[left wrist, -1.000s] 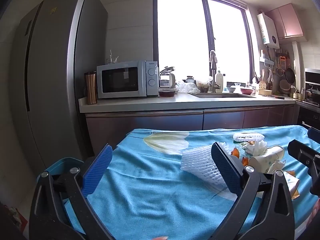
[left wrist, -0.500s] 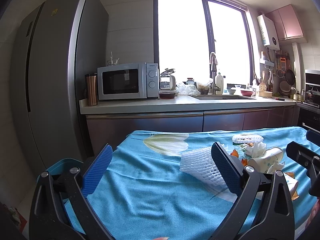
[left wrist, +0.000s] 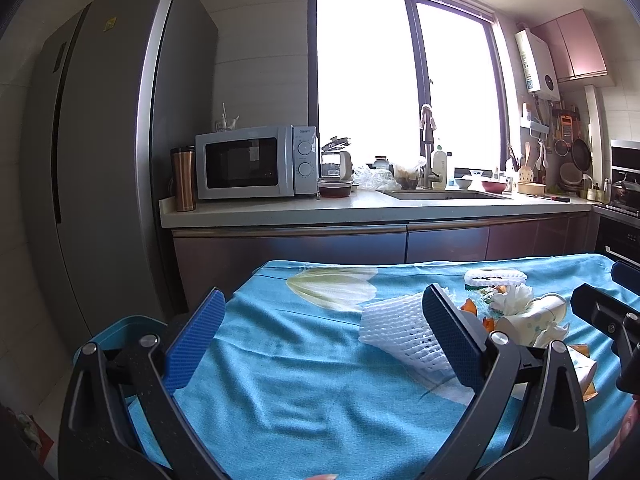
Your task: Collect trash
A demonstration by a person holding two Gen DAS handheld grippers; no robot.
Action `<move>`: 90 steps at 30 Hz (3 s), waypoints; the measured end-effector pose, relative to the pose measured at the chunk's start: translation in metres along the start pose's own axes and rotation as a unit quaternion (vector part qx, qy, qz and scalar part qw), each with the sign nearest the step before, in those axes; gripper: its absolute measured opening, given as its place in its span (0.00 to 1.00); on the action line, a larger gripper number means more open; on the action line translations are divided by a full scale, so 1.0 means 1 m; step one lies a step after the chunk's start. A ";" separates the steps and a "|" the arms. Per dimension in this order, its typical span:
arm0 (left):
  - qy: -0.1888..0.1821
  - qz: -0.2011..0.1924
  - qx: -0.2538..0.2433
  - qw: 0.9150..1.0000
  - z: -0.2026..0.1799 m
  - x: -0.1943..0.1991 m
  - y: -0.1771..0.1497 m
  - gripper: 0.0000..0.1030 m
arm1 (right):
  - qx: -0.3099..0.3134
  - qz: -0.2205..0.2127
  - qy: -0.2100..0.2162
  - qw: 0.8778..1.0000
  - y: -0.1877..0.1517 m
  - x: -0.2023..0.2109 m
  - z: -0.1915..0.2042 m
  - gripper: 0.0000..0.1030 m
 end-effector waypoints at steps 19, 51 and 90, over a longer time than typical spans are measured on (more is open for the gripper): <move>-0.009 0.007 -0.001 1.000 -0.006 -0.003 -0.003 0.94 | -0.009 0.005 0.008 1.000 -0.004 0.000 -0.008 0.94; -0.145 0.289 -0.012 0.946 -0.037 -0.183 -0.060 0.85 | -0.070 0.157 0.061 0.983 -0.069 -0.007 -0.042 0.72; -0.172 0.253 0.127 0.944 0.092 -0.094 -0.042 0.18 | -0.083 0.140 0.221 0.962 -0.031 -0.035 0.027 0.51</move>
Point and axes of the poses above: each gripper's, at about its wrist camera, not at the fingertips, and x roughly against the way its jaws point, z to its left, y to its top, the point moved 3 cm from there along -x, roughly the way its jaws point, and after that the axes turned 2 degrees about -z, right-handed, at the moved point
